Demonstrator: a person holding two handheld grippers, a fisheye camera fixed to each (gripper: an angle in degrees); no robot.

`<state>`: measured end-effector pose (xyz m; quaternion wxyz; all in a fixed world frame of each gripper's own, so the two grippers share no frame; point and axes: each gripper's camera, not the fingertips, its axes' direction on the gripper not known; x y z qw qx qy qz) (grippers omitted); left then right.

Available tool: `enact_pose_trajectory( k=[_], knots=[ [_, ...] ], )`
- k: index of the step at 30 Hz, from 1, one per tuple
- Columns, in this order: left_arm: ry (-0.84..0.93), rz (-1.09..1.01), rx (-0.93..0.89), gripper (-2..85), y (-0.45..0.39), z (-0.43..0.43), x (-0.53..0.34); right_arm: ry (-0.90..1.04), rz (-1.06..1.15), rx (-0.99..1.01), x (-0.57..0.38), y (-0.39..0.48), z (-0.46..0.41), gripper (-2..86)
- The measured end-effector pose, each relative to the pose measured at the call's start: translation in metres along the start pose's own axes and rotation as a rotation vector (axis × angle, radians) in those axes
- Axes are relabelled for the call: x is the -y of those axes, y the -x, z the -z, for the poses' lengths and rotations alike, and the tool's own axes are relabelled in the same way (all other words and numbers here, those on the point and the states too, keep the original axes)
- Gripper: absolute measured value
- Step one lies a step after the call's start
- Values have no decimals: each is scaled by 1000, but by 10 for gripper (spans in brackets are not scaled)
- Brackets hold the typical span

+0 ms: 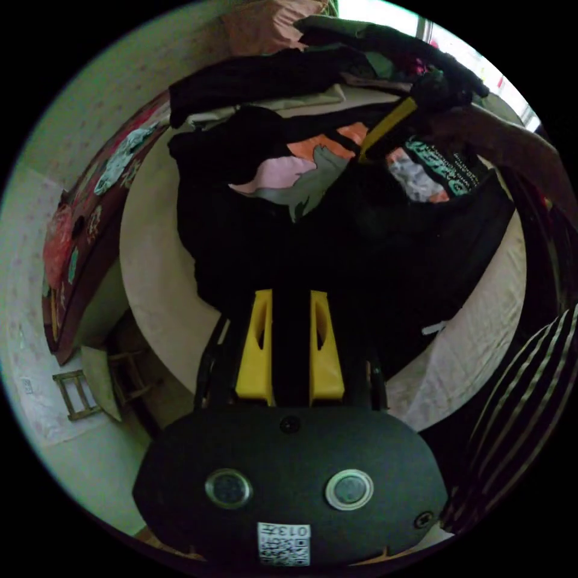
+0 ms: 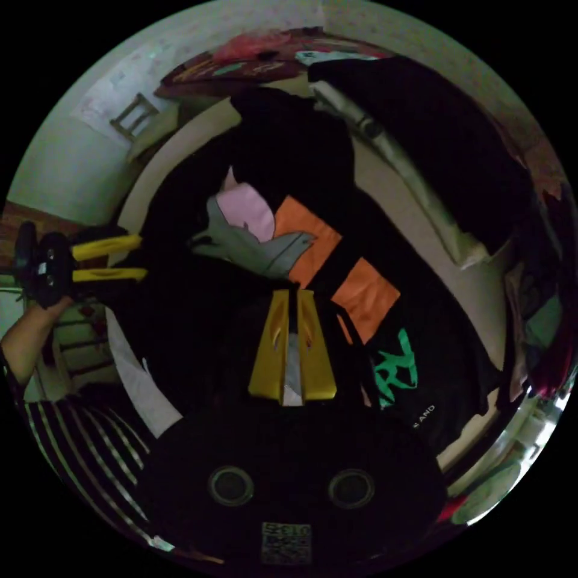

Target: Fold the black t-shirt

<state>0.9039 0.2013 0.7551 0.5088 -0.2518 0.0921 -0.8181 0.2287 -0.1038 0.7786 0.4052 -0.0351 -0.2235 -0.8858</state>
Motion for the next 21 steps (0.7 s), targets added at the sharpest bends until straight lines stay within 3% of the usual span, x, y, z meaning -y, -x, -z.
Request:
enact_pose_trajectory(
  k=[7,10,12,14,21],
  knots=[
    [-102,50,-69,72,18,5,-6,-239,-375,38,-13,-58,51,29],
    [-75,52,-76,72,20,9,-2,-306,-231,86,-22,-38,68,53],
    [-90,61,-55,72,21,14,-3,-240,-8,56,-22,12,64,81],
    [-102,63,-43,73,22,17,-5,-179,39,93,-22,39,52,92],
    [-92,32,18,70,18,18,4,-76,-172,267,-1,52,11,108]
  ],
)
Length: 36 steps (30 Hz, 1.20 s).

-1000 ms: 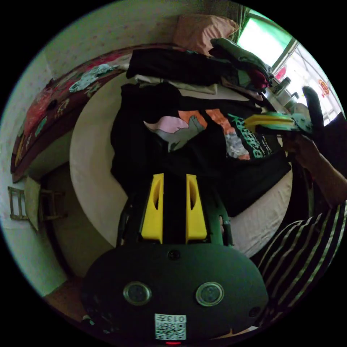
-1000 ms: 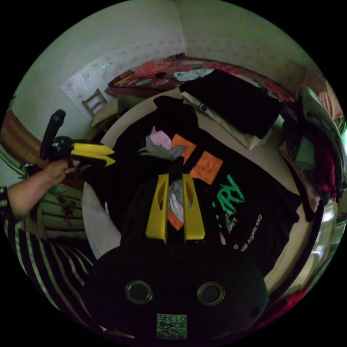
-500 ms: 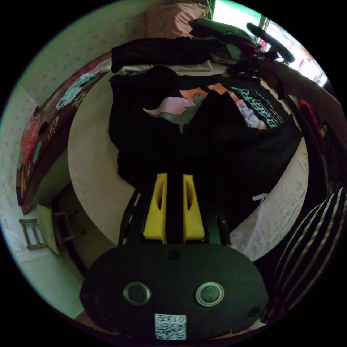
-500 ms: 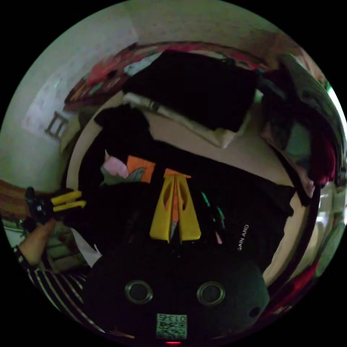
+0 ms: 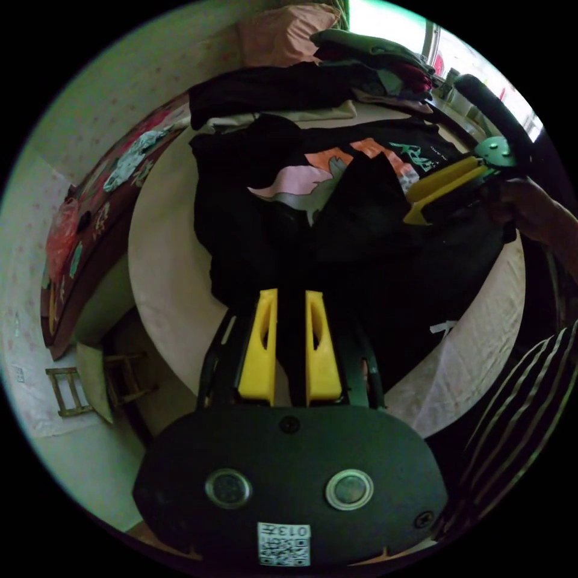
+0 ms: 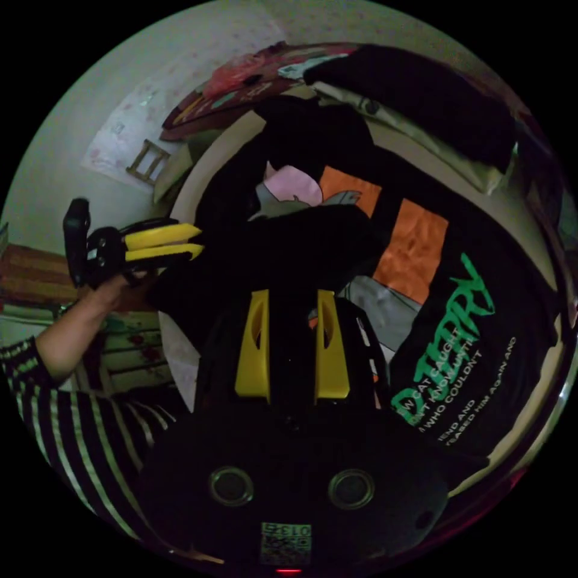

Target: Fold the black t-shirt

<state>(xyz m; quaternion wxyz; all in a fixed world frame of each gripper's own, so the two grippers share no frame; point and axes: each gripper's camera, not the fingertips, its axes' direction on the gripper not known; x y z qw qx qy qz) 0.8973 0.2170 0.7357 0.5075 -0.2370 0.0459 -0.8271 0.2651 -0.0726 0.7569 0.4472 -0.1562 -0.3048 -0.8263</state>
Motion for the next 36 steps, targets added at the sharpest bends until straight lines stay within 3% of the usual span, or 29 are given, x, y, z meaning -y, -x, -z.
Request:
enact_pose_trajectory(
  k=[10,18,21,26,31,36],
  knots=[
    [3,-69,100,1,-13,8,5,-7,9,-21,25,32,6,26],
    [-205,-155,149,-1,-28,47,-24,-247,-85,321,-46,36,64,12],
    [-157,-221,196,-1,-42,37,-34,-185,-158,220,-66,42,42,13],
    [-104,-131,154,-1,-36,21,-34,-179,-179,168,-69,62,32,35],
    [-120,-131,149,-1,-23,23,-14,-201,75,44,-46,118,49,71],
    [-65,-90,34,-1,-3,12,6,-135,574,-286,-32,221,23,97]
  ],
)
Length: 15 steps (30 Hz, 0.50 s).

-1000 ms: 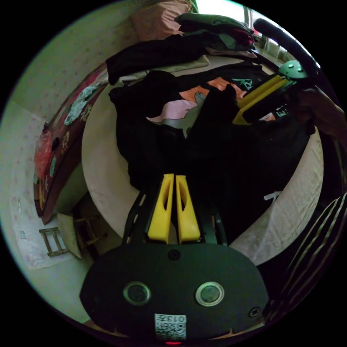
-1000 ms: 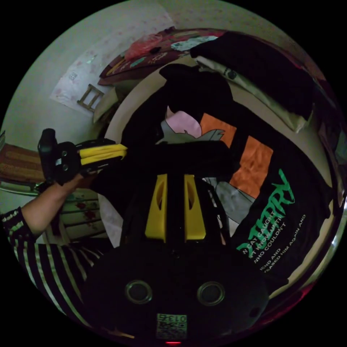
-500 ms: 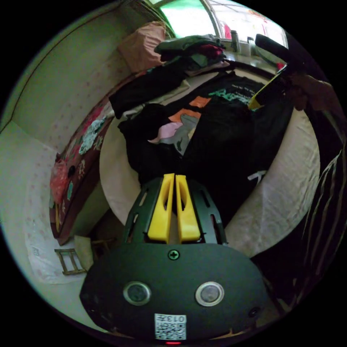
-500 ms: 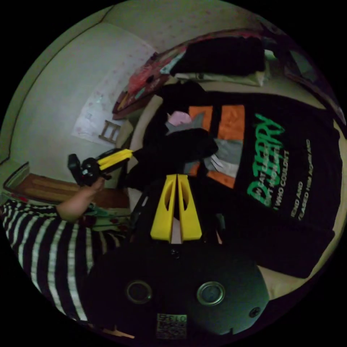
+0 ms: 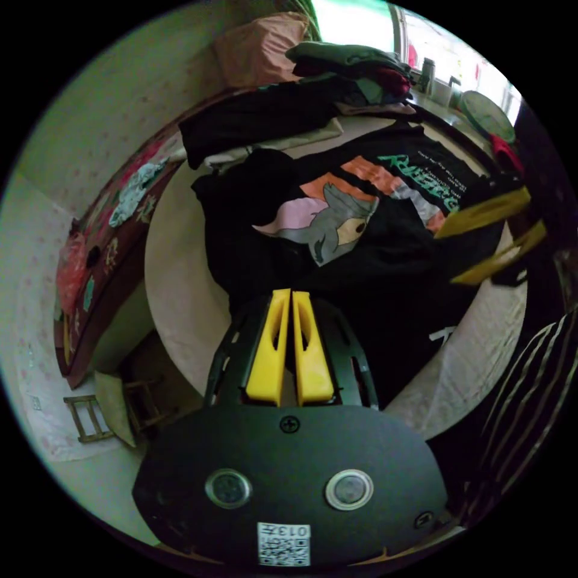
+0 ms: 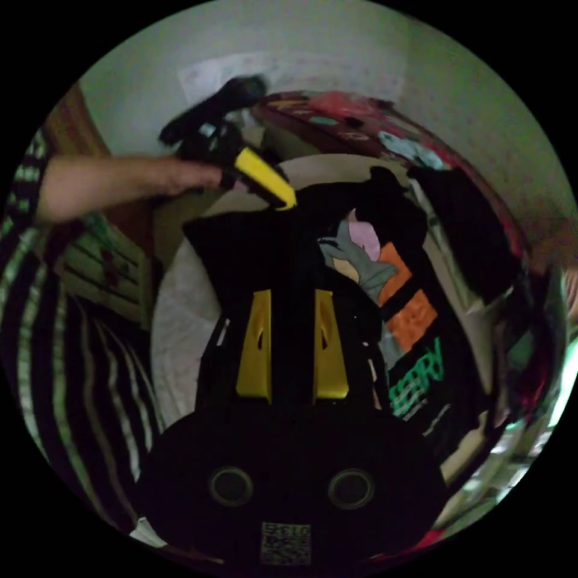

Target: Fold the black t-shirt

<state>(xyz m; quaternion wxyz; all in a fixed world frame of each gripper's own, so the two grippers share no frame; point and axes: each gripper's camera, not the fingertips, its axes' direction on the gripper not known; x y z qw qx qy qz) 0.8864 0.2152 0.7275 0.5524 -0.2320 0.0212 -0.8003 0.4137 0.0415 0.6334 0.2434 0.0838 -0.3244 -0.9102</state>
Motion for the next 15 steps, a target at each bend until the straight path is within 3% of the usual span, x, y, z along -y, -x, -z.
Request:
enact_pose_trajectory(
  k=[3,7,15],
  knots=[
    [21,25,-30,-1,5,-9,-1,96,136,-149,18,29,-27,81],
    [48,-3,6,-2,-3,-16,-9,150,133,-148,37,32,-29,38],
    [19,3,5,-2,-12,-24,-22,137,22,70,91,-33,7,14]
  ],
)
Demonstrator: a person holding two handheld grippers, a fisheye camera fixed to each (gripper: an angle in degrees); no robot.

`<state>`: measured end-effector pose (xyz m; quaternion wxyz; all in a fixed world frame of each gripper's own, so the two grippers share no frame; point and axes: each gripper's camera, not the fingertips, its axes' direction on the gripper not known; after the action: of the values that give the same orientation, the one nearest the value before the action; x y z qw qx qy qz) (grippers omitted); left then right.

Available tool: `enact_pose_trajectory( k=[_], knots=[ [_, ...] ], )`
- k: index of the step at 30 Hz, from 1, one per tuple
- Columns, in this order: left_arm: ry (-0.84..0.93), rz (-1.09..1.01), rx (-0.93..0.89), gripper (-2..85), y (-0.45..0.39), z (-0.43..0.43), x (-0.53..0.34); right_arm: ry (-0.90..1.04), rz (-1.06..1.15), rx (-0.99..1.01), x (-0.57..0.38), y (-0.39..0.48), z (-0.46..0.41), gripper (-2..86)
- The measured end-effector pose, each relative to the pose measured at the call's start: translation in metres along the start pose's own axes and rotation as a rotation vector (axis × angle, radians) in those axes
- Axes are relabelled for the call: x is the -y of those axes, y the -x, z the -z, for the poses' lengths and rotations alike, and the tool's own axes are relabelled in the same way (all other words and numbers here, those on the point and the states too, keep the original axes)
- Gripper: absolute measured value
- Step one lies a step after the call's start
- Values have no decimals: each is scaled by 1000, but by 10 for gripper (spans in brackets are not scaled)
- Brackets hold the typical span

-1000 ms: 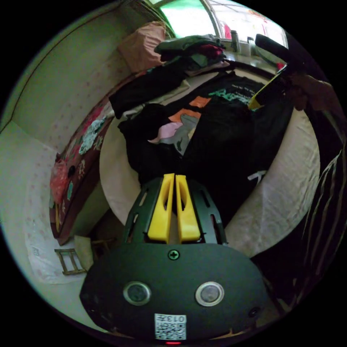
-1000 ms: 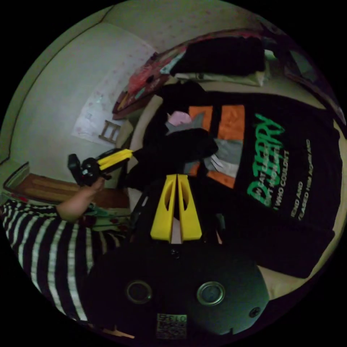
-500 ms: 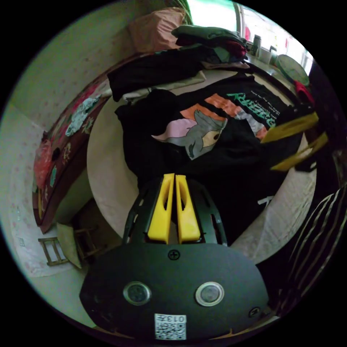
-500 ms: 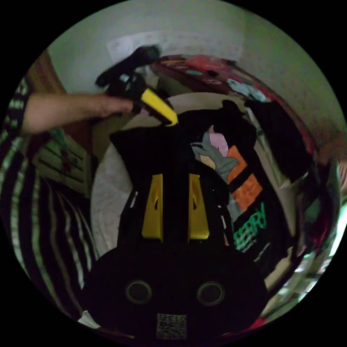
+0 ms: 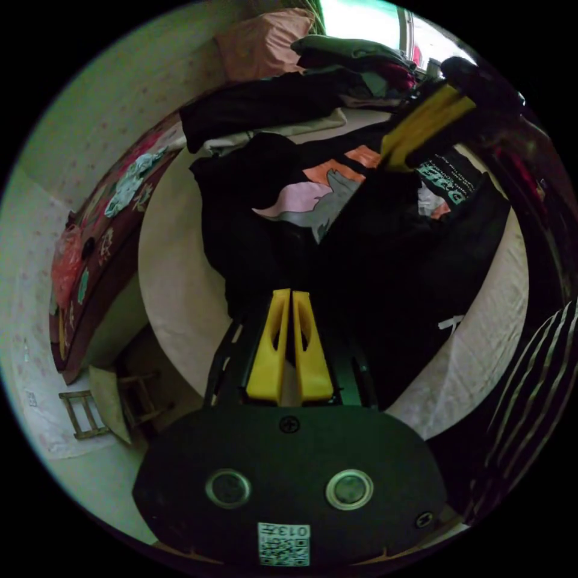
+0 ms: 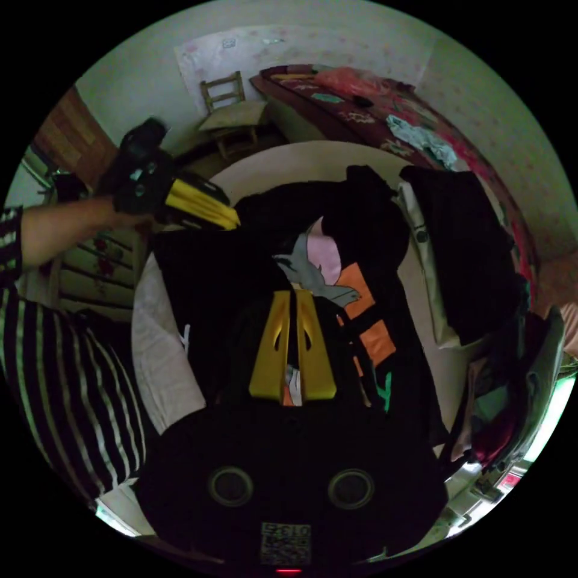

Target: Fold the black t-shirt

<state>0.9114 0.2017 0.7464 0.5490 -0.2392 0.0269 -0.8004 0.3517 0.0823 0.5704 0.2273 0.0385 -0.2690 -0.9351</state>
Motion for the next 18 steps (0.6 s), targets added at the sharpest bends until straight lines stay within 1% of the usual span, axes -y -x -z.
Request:
enact_pose_trajectory(
  k=[3,5,7,9,11,14,18],
  knots=[
    [-12,-13,19,-2,-8,0,-2,22,12,1,19,-6,8,12],
    [-32,-27,42,-2,-13,3,-5,26,50,-32,28,-1,18,11],
    [-82,-33,74,-1,-21,10,-11,18,116,-97,31,13,30,11],
    [-120,-38,94,-1,-28,15,-16,13,208,-260,25,41,46,11],
    [-145,-50,99,0,-36,18,-22,7,238,-339,12,65,53,11],
    [-149,-97,98,0,-53,20,-31,-4,171,-406,-21,100,46,13],
    [-130,-212,144,1,-90,17,-48,30,51,-429,-69,141,3,19]
  ],
)
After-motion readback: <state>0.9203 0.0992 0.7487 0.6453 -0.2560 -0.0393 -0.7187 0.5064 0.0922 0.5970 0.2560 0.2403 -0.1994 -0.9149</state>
